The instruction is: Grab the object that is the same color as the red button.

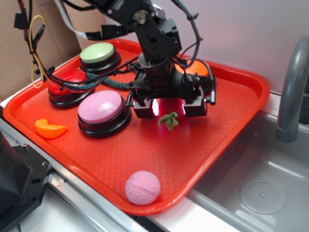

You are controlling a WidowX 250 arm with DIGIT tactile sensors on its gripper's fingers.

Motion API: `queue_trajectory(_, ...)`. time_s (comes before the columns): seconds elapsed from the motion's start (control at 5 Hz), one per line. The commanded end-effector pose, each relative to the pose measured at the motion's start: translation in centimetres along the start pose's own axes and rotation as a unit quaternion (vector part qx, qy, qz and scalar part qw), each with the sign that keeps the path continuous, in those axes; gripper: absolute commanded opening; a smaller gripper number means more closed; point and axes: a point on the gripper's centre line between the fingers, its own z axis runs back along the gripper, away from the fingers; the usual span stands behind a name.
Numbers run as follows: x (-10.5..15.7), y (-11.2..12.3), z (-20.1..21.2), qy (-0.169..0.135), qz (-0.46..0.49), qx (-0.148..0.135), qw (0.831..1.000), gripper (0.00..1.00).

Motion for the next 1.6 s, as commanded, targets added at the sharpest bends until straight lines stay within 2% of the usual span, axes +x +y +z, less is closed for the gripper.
queue_trajectory(0.0,1.8,-0.5,2.5,-0.014,-0.04,-0.02,0.999,0.0)
queue_trajectory(0.2,2.5,-1.0,4.6,-0.011,-0.111,-0.04,0.993,0.0)
queue_trajectory(0.4,3.2,-1.3,7.0,0.017,-0.178,-0.081,0.981,0.0)
queue_trajectory(0.8,3.3,-0.4,12.9,0.012,-0.281,-0.14,0.949,0.0)
queue_trajectory(1.0,3.1,0.9,15.3,-0.006,-0.303,-0.164,0.939,0.0)
queue_trajectory(1.2,2.6,2.6,17.4,-0.018,-0.289,-0.147,0.946,0.0)
queue_trajectory(1.4,1.7,4.1,18.5,-0.044,-0.247,-0.115,0.961,0.0)
